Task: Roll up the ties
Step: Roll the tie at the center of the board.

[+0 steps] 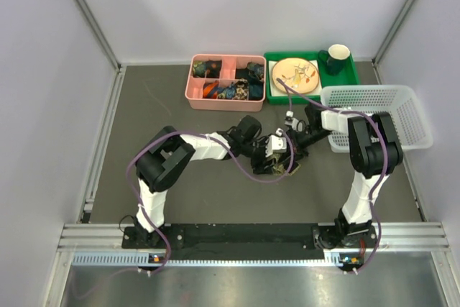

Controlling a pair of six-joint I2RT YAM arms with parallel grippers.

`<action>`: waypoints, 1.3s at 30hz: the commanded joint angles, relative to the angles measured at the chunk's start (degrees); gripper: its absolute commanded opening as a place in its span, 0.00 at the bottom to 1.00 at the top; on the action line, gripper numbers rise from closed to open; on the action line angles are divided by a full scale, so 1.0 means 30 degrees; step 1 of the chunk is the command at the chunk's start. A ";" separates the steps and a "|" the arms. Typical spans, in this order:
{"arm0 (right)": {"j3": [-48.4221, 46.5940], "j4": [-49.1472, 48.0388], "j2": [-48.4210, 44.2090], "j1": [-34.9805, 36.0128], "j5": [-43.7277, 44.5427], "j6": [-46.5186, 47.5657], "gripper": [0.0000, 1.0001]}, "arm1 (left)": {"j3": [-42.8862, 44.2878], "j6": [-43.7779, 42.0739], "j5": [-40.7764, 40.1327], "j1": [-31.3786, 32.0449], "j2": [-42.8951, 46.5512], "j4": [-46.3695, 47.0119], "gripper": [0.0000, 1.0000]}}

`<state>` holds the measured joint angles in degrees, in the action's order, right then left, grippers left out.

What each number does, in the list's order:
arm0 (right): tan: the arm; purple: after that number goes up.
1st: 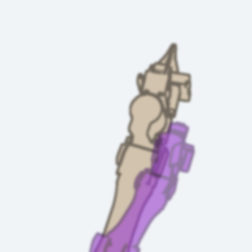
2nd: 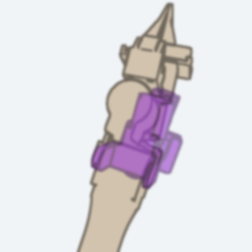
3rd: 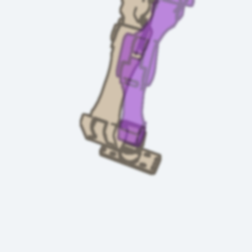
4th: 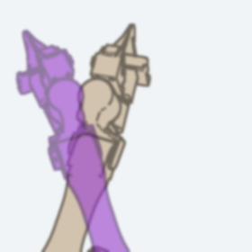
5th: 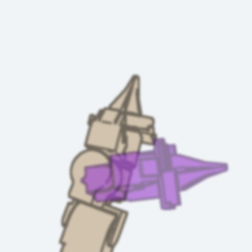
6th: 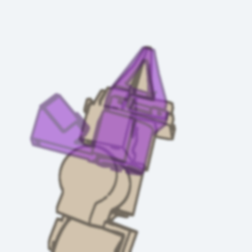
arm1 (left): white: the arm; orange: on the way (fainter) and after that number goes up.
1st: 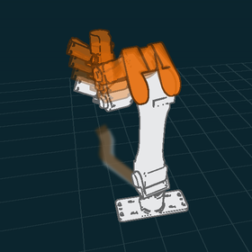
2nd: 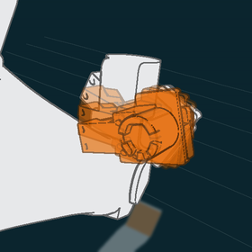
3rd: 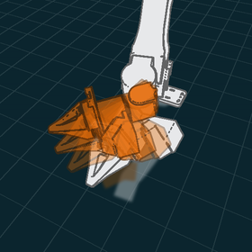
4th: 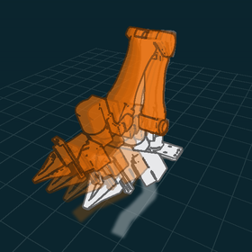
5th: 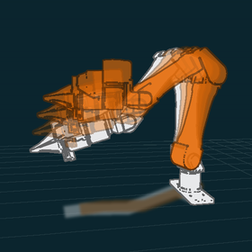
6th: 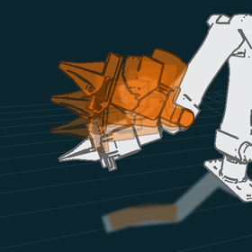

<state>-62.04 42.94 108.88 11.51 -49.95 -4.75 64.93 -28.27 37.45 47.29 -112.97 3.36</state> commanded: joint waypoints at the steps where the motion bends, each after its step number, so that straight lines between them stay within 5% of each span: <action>1: 0.0407 -0.1423 0.0709 0.0236 0.6015 0.0852 0.00 | -0.0519 0.2154 0.2457 0.0175 -0.0722 0.3477 0.68; 5: 0.0261 -0.1393 0.0650 0.0236 0.6456 0.0735 0.00 | -0.0314 0.2451 0.1845 0.0438 -0.1308 0.4477 0.55; 6: 0.0202 -0.1364 0.0621 0.0207 0.6311 0.0764 0.00 | -0.0256 0.2364 0.1726 0.0526 -0.1512 0.4303 0.42; 9: -0.0090 -0.0838 0.0242 0.0207 0.5023 0.1056 0.00 | -0.0021 0.1608 0.0847 0.0585 -0.1690 0.2525 0.23; 13: -0.0209 -0.0046 -0.1164 -0.0553 0.3208 0.1291 0.22 | -0.0662 -0.0037 -0.0792 0.0673 -0.1544 -0.0323 0.06; 20: 0.0084 0.1887 -0.2924 -0.2253 0.1884 0.2668 0.74 | -0.1603 -0.0976 -0.2551 0.0819 -0.1368 -0.2114 0.00; 27: 0.1109 0.0660 -0.1871 -0.2576 0.3673 0.1006 0.76 | -0.1398 -0.1182 -0.2670 0.0820 -0.1514 -0.2349 0.00; 32: 0.1344 -0.0714 -0.0056 -0.2547 0.2860 0.0677 0.91 | -0.1281 -0.1210 -0.2698 0.0820 -0.1485 -0.2378 0.00; 39: 0.1667 -0.2475 -0.0637 -0.2371 -0.1216 0.0470 0.81 | -0.1280 -0.1181 -0.2582 0.0820 -0.1602 -0.2378 0.00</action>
<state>-58.85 43.22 105.80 3.99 -49.63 -4.32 63.66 -30.59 34.54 49.19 -113.78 8.91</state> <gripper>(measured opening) 0.867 0.458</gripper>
